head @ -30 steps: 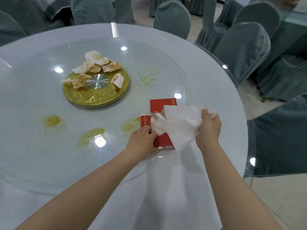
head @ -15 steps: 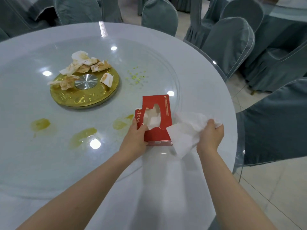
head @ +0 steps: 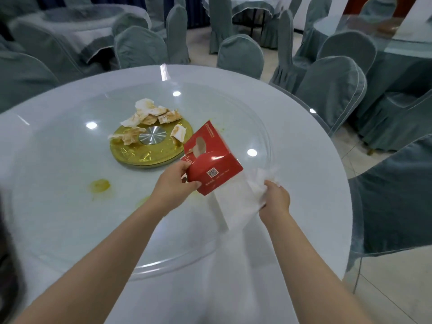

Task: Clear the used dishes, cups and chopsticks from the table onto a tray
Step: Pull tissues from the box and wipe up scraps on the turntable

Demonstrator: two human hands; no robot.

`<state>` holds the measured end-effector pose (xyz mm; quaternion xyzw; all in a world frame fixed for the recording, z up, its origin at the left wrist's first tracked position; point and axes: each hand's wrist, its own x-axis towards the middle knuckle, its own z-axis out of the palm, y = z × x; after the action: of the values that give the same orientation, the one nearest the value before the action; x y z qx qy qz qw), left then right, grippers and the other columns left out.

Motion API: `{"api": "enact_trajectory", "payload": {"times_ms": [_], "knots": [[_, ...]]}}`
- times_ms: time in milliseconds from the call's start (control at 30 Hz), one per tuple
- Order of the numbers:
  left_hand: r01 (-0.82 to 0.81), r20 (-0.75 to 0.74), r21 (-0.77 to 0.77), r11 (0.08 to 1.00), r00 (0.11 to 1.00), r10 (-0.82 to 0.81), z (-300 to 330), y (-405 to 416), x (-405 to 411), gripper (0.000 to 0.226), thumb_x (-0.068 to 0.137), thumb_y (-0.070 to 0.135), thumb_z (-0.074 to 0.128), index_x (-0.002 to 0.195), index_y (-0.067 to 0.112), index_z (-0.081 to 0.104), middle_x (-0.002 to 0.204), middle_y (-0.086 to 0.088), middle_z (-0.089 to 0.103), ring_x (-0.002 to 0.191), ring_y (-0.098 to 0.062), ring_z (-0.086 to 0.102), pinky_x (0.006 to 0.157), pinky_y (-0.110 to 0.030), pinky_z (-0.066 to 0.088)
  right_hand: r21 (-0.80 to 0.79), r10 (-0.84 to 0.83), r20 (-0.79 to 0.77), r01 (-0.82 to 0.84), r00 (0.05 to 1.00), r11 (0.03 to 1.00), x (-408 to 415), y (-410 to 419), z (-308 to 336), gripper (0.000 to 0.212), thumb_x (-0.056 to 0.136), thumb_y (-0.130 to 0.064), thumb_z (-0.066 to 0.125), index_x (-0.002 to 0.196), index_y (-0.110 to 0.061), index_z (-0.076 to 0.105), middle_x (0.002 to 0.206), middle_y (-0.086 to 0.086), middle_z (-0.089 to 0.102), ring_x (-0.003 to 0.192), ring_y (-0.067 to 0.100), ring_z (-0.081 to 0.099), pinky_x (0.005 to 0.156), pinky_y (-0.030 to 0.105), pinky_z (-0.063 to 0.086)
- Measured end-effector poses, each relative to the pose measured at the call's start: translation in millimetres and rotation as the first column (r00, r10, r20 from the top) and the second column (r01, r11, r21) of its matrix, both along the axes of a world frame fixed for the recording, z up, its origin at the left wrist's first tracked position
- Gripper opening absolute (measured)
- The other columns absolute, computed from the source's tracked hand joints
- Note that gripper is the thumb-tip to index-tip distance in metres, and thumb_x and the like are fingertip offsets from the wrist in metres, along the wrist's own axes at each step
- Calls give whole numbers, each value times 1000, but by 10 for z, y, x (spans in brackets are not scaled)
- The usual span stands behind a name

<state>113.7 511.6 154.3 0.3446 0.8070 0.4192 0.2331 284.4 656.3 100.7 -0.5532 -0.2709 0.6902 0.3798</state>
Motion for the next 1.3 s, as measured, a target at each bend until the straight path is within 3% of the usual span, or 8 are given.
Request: {"api": "enact_trajectory", "payload": {"times_ms": [133, 300, 400, 600, 700, 1000, 1167, 1300], "knots": [[-44, 218, 111, 993, 976, 19, 142, -340, -120, 26, 83, 4, 70, 104, 17, 63, 97, 1, 73, 91, -17, 68, 75, -26, 50, -73, 101, -86, -107, 991, 992, -300, -316, 93, 12, 88, -5, 55, 79, -12, 61, 79, 4, 65, 70, 20, 62, 56, 27, 50], [-68, 457, 231, 971, 888, -46, 311, -736, -294, 24, 90, -3, 59, 105, 15, 62, 96, -1, 75, 93, -14, 69, 86, -27, 53, -67, 174, -193, -190, 966, 979, -634, -724, 240, 11, 92, -7, 54, 90, -10, 64, 79, 6, 70, 68, 21, 66, 57, 29, 55], [-121, 610, 333, 935, 784, -116, 369, -970, -383, 23, 93, -6, 51, 109, 8, 60, 96, -2, 75, 92, -11, 70, 81, -19, 55, -43, 201, -255, -218, 946, 975, -856, -965, 361, 12, 96, -14, 51, 94, -13, 63, 89, 10, 69, 76, 26, 67, 71, 37, 57], [-163, 616, 333, 929, 783, -84, 443, -1326, -506, 27, 94, -7, 48, 118, 2, 55, 104, -10, 69, 95, -15, 66, 86, -18, 54, 120, 336, -255, -315, 907, 942, -1140, -1437, 511, 16, 95, -4, 48, 92, -4, 64, 102, 24, 66, 90, 36, 64, 92, 56, 49], [-164, 581, 321, 933, 812, -57, 466, -1453, -570, 29, 95, -6, 48, 123, 0, 53, 106, -10, 68, 96, -15, 66, 86, -18, 54, 184, 406, -223, -370, 886, 910, -1238, -1663, 579, 16, 95, -7, 53, 93, -6, 69, 96, 17, 71, 87, 33, 68, 86, 49, 54], [-306, 613, 370, 877, 790, 17, 455, -1678, -739, 50, 98, 2, 47, 145, 19, 40, 117, -5, 66, 106, -16, 63, 94, -26, 50, 576, 610, 144, -567, 779, 589, -1310, -2177, 690, 44, 96, -6, 46, 119, -40, 63, 130, -10, 60, 120, 2, 54, 102, 23, 44], [-316, 629, 378, 870, 777, 8, 475, -1741, -781, 42, 99, 5, 47, 140, 15, 49, 116, -6, 68, 104, -17, 66, 85, -21, 55, 710, 522, 428, -632, 738, 312, -1266, -2244, 561, 54, 96, -1, 41, 137, -36, 47, 148, -6, 41, 136, 1, 33, 112, 21, 29], [-357, 702, 393, 848, 711, -26, 456, -1807, -803, 36, 100, 5, 43, 134, 13, 52, 117, -13, 68, 106, -24, 66, 85, -28, 57, 688, 447, 529, -673, 721, 272, -1326, -2192, 462, 54, 97, -1, 40, 142, -32, 41, 152, -8, 33, 137, -3, 26, 110, 17, 28]]}}
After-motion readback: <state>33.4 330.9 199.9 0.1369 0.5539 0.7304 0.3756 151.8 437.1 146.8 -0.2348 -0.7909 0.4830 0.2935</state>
